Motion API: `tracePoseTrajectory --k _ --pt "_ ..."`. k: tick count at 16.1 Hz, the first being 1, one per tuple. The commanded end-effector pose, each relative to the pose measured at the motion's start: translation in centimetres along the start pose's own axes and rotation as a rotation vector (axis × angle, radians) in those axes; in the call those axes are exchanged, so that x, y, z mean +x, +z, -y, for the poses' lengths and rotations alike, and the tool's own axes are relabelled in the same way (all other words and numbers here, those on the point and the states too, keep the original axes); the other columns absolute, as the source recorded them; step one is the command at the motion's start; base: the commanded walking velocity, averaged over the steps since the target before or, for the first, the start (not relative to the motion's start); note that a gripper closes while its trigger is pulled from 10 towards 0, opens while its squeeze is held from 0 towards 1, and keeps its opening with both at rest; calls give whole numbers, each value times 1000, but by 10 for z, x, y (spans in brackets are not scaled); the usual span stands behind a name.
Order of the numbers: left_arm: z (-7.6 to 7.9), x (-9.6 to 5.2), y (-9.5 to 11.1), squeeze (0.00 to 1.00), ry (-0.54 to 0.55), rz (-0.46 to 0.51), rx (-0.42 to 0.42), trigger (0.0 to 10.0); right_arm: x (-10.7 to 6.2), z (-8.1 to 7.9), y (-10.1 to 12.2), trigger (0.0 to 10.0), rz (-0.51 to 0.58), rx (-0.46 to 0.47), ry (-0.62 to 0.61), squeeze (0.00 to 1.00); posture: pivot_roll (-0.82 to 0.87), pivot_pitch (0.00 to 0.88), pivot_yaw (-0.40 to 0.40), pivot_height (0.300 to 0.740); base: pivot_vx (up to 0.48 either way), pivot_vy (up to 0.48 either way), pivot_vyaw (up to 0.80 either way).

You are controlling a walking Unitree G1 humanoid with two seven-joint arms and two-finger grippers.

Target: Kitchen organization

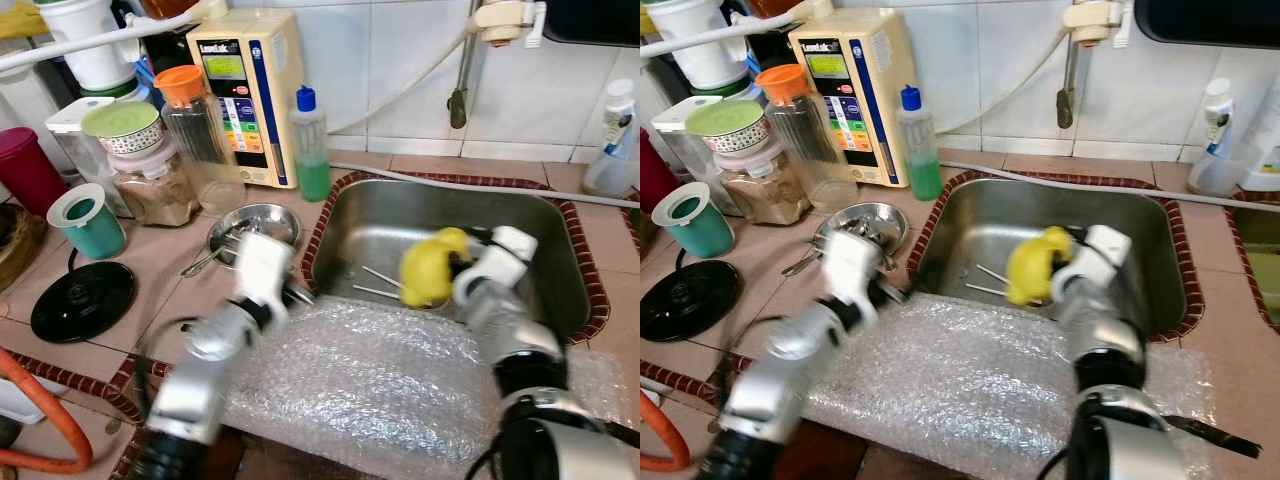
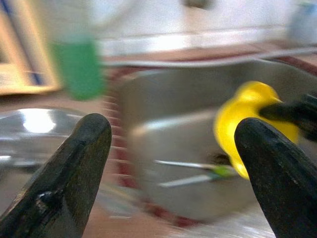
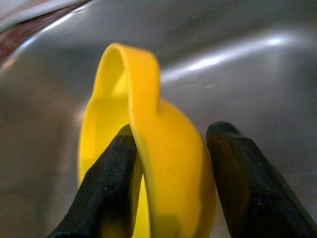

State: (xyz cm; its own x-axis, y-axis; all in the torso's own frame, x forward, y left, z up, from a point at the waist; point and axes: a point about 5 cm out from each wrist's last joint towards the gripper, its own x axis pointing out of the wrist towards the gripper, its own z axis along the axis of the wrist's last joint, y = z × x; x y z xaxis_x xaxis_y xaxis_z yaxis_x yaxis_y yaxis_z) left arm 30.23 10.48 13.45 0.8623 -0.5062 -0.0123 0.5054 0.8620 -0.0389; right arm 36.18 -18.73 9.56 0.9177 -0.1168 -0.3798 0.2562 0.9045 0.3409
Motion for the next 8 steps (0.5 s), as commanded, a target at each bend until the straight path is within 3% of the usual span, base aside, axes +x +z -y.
tracePoseTrajectory --k 1,3,5,6,7,8 --pt "-8 -3 2 1000 25 -3 19 10000 0 -15 7 10000 27 -12 41 1000 87 0 114 740 0 0 0" --pt "-8 -5 3 1000 3 -10 30 10000 -1 -20 -2 10000 10 -34 58 1000 93 0 119 740 0 0 0" --pt "-7 -5 0 1000 -8 -33 46 10000 -4 -25 -8 10000 14 -148 85 1000 96 0 129 740 0 0 0" --pt "-8 -4 1 1000 12 -27 54 10000 -8 -34 -3 10000 103 -390 151 1000 89 0 136 740 0 0 0" --pt "-13 -3 4 1000 52 -14 77 10000 -11 -43 2 10000 128 -294 216 1000 82 0 140 740 0 0 0" --pt "-20 -2 7 1000 110 2 82 10000 -13 -45 6 10000 147 -269 235 1000 77 0 142 740 0 0 0"
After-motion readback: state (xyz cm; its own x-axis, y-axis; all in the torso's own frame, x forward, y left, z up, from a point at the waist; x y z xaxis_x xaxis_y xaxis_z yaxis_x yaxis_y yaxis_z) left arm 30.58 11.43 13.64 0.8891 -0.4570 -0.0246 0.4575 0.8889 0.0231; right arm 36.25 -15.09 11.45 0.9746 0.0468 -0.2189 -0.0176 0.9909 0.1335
